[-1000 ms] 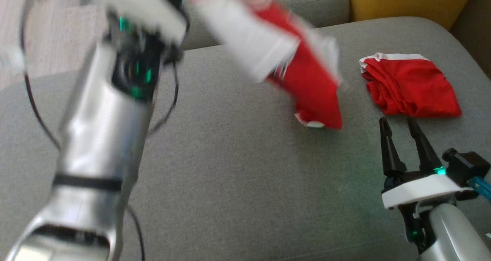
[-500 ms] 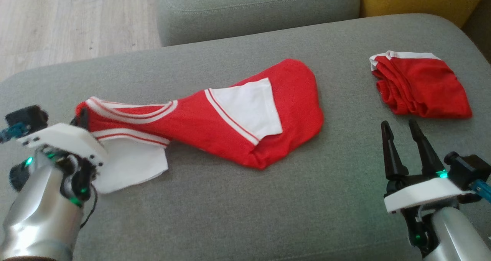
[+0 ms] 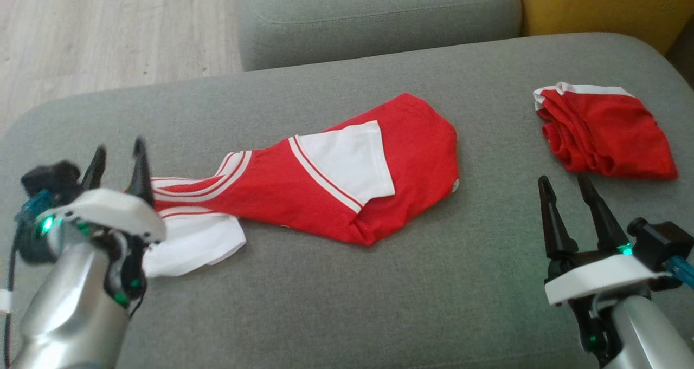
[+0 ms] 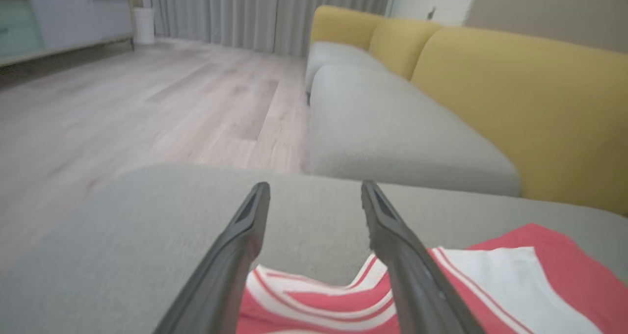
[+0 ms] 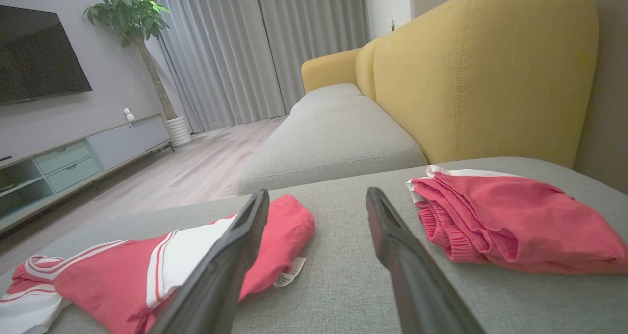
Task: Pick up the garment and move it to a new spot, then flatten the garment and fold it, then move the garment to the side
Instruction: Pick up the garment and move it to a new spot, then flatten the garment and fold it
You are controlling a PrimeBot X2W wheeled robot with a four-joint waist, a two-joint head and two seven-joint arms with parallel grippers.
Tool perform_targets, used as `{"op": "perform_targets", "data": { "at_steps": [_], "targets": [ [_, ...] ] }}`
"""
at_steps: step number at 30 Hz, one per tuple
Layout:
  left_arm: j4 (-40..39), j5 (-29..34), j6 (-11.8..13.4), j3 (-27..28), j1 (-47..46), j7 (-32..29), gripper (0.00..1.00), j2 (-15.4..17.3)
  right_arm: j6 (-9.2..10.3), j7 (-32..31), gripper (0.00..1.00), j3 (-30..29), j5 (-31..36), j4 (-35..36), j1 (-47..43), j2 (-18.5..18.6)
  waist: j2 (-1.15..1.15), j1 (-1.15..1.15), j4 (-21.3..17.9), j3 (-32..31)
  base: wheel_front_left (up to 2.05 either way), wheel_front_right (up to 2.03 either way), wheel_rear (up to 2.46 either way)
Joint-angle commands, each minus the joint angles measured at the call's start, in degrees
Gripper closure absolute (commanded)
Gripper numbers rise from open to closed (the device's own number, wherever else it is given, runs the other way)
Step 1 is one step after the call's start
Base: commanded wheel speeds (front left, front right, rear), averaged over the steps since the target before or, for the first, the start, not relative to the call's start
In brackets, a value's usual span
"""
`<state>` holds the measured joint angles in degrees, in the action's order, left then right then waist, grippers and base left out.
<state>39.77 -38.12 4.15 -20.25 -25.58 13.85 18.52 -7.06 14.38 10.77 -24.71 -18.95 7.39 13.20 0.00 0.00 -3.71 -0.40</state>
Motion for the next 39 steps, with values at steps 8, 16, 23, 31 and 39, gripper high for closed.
{"op": "perform_targets", "data": {
  "at_steps": [8, 16, 23, 31, 39],
  "targets": [
    [-31.29, 15.10, 5.71, 3.65, 12.04, 1.13, 0.00, -2.32, -0.43, 0.41, 0.00, 0.11, 0.05, 2.52, -1.16, 1.19, 0.00, 0.00, 1.30, 0.01, 0.00, 0.00, 0.00],
    [-37.30, 22.14, 6.04, 3.77, 22.33, 1.14, 0.00, -9.10, -0.43, -0.10, 0.00, -0.03, 0.01, 3.14, -1.67, 1.45, 0.00, 0.00, 1.79, 0.27, 0.00, 0.00, 0.00],
    [-34.96, 24.37, 2.98, 4.66, 23.07, 1.14, 0.00, -11.37, -0.43, -0.52, 0.00, 0.22, 0.11, 3.34, -1.84, 1.36, 0.00, 0.00, 1.72, 0.09, 0.00, 0.00, 0.00],
    [-26.20, 20.17, -5.84, 0.35, 13.53, -8.34, 0.00, -12.53, -0.43, -0.70, 0.00, -0.19, -0.13, 3.30, -1.05, 1.36, 0.00, 0.00, 0.71, 0.19, 0.00, 0.00, 0.00],
    [-15.02, 10.82, -11.22, -5.44, -3.17, -35.19, 0.00, -12.86, -0.43, -0.48, 0.00, 1.27, -0.24, 2.67, 1.48, -0.02, 0.00, 0.00, -4.27, 0.83, 0.00, 0.00, 0.00]
  ]
}}
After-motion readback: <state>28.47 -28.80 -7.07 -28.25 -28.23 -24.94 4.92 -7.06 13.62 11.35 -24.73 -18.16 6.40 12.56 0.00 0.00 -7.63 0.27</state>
